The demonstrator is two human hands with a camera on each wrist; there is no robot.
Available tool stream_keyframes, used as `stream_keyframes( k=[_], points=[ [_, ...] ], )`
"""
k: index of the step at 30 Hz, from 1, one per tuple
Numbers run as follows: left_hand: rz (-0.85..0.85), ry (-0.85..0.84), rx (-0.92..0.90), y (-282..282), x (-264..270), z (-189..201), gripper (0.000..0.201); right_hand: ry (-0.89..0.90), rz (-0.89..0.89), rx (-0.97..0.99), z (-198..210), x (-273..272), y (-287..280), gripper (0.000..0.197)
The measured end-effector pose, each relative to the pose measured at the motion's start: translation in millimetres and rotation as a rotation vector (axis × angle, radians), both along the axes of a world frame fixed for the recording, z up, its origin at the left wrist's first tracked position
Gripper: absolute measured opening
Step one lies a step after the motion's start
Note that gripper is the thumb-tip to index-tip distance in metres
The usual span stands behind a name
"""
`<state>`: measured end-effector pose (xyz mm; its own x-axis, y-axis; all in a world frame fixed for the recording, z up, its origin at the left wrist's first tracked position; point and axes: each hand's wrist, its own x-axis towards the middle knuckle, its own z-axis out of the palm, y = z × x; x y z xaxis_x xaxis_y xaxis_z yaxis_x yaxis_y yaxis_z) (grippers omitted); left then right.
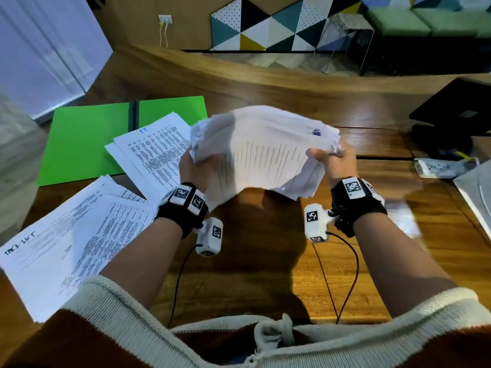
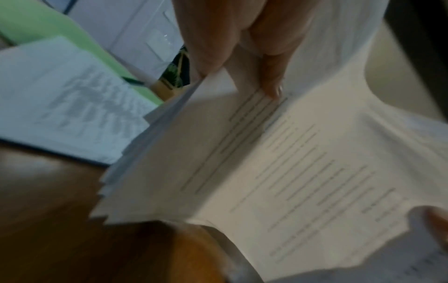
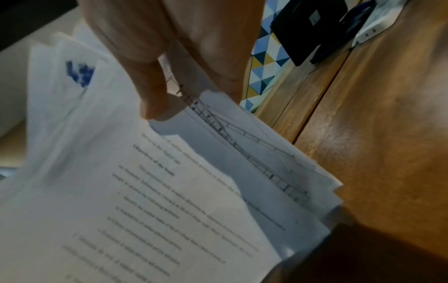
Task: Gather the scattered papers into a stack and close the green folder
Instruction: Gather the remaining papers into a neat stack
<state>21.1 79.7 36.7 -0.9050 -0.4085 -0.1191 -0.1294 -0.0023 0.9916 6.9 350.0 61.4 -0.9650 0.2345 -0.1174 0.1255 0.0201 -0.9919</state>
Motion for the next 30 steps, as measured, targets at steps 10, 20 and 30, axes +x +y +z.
stream_keyframes(
  k=[10,20,30],
  points=[
    [-0.211,-0.003,-0.108,-31.5,8.7,-21.7,0.067,0.125,0.131,0.366,-6.5,-0.4,22.4,0.056],
    [-0.253,-0.116,0.055,-31.6,8.7,-30.3,0.033,0.161,0.695,1.632,56.8,-9.4,-58.1,0.059],
    [-0.384,-0.057,-0.069,-30.2,7.1,-3.4,0.058,0.183,0.907,1.688,51.5,-30.1,-121.1,0.079]
  ],
)
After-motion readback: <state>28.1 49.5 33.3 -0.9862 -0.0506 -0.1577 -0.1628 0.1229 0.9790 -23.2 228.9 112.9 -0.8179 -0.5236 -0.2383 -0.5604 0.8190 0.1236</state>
